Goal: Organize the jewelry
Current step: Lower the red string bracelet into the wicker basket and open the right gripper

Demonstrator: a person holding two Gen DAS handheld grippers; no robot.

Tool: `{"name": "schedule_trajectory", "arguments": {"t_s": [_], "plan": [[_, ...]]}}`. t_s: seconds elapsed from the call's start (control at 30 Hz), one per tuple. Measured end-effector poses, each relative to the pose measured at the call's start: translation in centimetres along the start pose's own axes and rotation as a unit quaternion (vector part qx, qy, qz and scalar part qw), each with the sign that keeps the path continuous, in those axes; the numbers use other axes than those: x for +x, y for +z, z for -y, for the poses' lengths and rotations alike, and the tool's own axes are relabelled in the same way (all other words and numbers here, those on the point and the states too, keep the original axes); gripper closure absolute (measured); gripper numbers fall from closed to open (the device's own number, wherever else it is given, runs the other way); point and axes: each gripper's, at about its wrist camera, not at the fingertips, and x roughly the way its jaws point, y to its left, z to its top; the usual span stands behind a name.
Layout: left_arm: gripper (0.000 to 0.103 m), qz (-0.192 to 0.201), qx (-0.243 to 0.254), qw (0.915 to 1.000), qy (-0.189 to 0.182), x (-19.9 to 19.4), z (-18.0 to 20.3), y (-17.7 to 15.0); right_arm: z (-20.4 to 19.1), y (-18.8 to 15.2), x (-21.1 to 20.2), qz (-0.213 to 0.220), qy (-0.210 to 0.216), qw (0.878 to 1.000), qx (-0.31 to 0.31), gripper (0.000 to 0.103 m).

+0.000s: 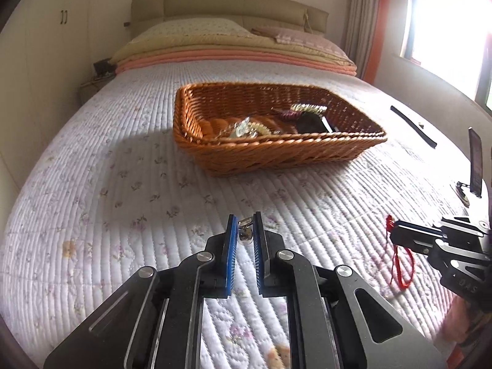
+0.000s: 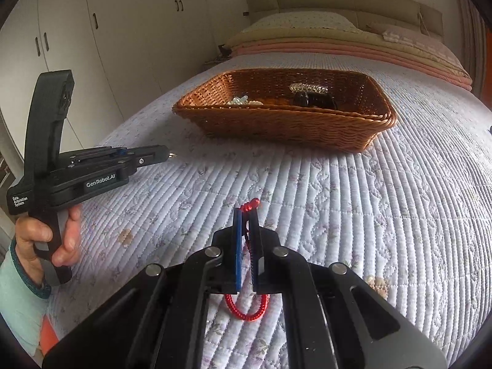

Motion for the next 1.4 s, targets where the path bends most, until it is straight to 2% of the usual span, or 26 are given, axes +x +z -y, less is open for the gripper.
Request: {"name": "schedule_trajectory", "arguments": {"t_s": [0.3, 0.47, 0.6, 0.73, 0.97, 1.07, 1.27, 1.3, 1.33, 1.37, 1.4], "plan": [[0.094, 0.077, 0.010, 0.9966, -0.025, -4.1, 1.9, 3.8, -0.1, 4.2, -3.4, 0.057, 0.004, 0.998, -0.007, 0.100], [0.094, 0.108, 0.015, 0.9936, -0.031, -4.4, 2.6, 7.4, 0.2, 9.0, -4.4, 0.098, -0.001, 0.995, -0.014, 0.100], [0.094, 0.119, 0.006, 0.9922, -0.036, -3.2, 2.4, 9.9, 1.0, 13.1, -3.3, 0.115, 0.001, 0.993, -0.007, 0.100], [0.094, 0.110, -0.017, 0.9928, -0.044, -0.3, 1.2, 11.5, 2.1, 16.2, -0.4, 0.106, 0.003, 0.994, 0.011, 0.100], [0.094, 0.070, -0.056, 0.9950, -0.044, 5.5, -1.0, 11.7, 4.8, 17.8, 6.5, 0.036, -0.011, 0.998, 0.056, 0.100], [0.094, 0.060, -0.062, 0.9953, -0.045, 6.8, -1.4, 11.2, 5.9, 17.5, 8.1, 0.021, -0.006, 0.997, 0.079, 0.100], [0.093, 0.049, -0.065, 0.9959, -0.039, 7.8, -1.8, 10.6, 6.4, 18.0, 10.2, 0.010, -0.007, 0.997, 0.080, 0.099], [0.089, 0.050, -0.067, 0.9957, -0.040, 7.8, -1.9, 10.5, 6.4, 18.1, 10.3, 0.009, -0.007, 0.997, 0.076, 0.098], [0.083, 0.052, -0.068, 0.9954, -0.042, 7.6, -1.9, 10.4, 6.4, 18.1, 10.7, 0.007, -0.007, 0.997, 0.072, 0.097], [0.081, 0.055, -0.069, 0.9952, -0.041, 7.3, -2.0, 10.4, 6.3, 18.1, 10.7, 0.005, -0.004, 0.998, 0.069, 0.090], [0.078, 0.058, -0.070, 0.9951, -0.040, 7.1, -2.0, 10.3, 6.2, 18.0, 10.5, 0.006, -0.001, 0.998, 0.069, 0.078]]}}
